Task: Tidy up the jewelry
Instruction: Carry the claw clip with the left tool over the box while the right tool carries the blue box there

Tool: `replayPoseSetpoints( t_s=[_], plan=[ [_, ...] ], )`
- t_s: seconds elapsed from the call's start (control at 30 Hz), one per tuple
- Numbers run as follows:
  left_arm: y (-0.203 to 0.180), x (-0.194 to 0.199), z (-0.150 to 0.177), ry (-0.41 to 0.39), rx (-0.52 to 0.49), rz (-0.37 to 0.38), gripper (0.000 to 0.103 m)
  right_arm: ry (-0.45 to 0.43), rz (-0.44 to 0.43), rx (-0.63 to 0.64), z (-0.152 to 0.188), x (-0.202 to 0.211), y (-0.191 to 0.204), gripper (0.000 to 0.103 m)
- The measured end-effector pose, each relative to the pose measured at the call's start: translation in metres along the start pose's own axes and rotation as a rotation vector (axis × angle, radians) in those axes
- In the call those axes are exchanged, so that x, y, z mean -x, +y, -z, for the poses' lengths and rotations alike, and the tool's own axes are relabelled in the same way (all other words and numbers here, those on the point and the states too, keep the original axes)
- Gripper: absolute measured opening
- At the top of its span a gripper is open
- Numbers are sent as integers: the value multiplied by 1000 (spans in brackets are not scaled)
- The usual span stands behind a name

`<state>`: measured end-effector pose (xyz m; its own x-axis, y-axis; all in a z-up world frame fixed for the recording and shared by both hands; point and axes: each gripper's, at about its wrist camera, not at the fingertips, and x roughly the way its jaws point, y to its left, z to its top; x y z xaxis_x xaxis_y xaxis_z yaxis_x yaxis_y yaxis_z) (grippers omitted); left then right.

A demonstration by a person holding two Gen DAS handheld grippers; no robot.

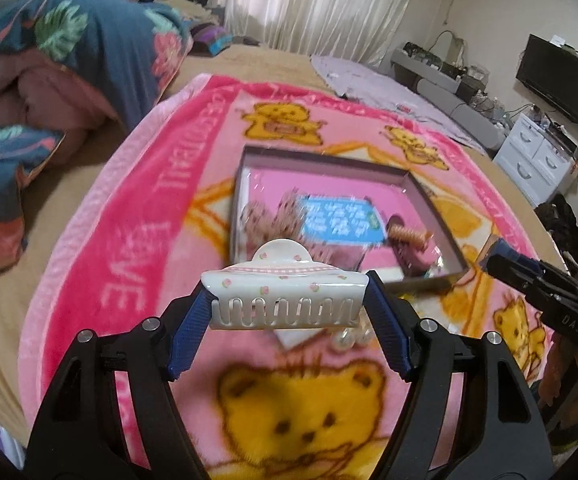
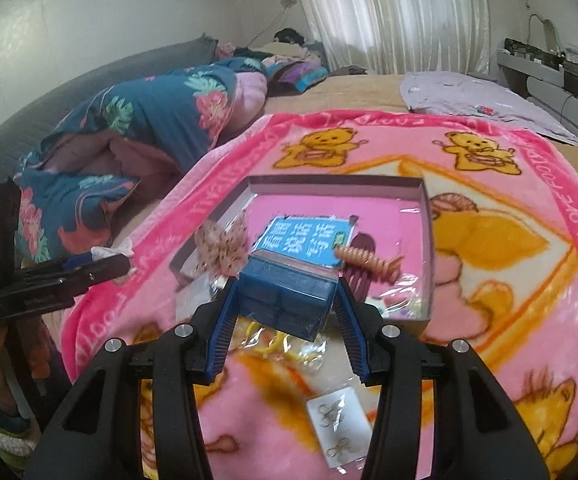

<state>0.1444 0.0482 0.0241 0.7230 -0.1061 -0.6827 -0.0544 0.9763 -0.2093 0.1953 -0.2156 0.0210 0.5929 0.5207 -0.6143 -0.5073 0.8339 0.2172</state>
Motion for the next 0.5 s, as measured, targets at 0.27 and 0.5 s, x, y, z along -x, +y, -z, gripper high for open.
replayPoseSetpoints(
  t_s=[0.27, 0.5],
  plan=[
    [-20, -10, -27, -32, -32, 28, 65, -55, 38, -48, -13, 11, -25, 46],
    [-38, -26, -45, -37, -68, 37, 65, -88, 66, -75, -24, 16, -41, 46]
  ],
)
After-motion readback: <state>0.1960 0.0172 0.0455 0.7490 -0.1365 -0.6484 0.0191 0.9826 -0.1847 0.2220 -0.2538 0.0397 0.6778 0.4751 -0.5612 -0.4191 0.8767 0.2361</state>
